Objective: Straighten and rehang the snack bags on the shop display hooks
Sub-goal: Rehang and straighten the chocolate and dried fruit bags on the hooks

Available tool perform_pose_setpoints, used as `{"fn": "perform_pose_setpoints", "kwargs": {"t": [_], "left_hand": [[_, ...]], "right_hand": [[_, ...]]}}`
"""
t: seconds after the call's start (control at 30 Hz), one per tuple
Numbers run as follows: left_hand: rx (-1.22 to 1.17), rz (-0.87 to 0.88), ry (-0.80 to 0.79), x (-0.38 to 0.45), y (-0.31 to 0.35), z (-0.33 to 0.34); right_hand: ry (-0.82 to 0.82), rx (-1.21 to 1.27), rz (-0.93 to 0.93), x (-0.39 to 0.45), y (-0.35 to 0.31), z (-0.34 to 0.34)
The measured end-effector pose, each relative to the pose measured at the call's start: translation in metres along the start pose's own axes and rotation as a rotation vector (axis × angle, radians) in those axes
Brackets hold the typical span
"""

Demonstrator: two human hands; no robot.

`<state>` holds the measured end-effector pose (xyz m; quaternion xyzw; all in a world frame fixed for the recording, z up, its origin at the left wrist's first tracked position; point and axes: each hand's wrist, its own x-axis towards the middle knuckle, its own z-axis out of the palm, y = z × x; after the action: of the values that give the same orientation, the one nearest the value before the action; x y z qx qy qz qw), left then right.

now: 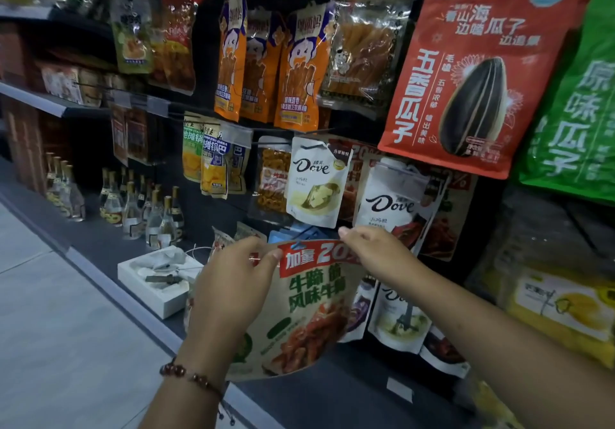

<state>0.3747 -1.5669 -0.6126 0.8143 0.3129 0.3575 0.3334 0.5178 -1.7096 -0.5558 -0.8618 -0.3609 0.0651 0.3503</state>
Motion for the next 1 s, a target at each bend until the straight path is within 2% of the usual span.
{"fn": "perform_pose_setpoints", "kwargs": {"t": [0.1,0.3,0.43,0.53,0.63,0.7,0.83,1.0], "left_hand": [[-0.018,0.037,0.122,0.008,-0.008,-0.002],[-0.101,0.074,0.350,0.029,-0.026,-0.001],[-0.122,0.082,0.368,0.041,-0.033,0.006],[-0.121,0.103,0.364,0.046,-0.035,0.009],[-0.127,0.108,0.357,0.050,-0.043,0.009],[-0.119,0.114,0.358,0.053,-0.048,0.007],[-0.104,0.121,0.370,0.057,-0.050,0.004],[-0.152,0.119,0.347,0.059,-0.047,-0.012]], "right_hand": [[0.064,-0.020,-0.022,0.030,-0.025,-0.002],[0.165,-0.444,-0.080,0.122,-0.059,-0.001],[0.222,-0.739,0.001,0.170,-0.055,0.002],[0.226,-0.813,0.099,0.196,-0.046,0.005],[0.304,-0.869,0.086,0.209,-0.045,0.009],[0.419,-0.830,0.020,0.212,-0.047,0.011],[0.448,-0.392,0.031,0.209,-0.054,0.019],[0.405,-0.382,-0.047,0.182,-0.059,0.015]]}}
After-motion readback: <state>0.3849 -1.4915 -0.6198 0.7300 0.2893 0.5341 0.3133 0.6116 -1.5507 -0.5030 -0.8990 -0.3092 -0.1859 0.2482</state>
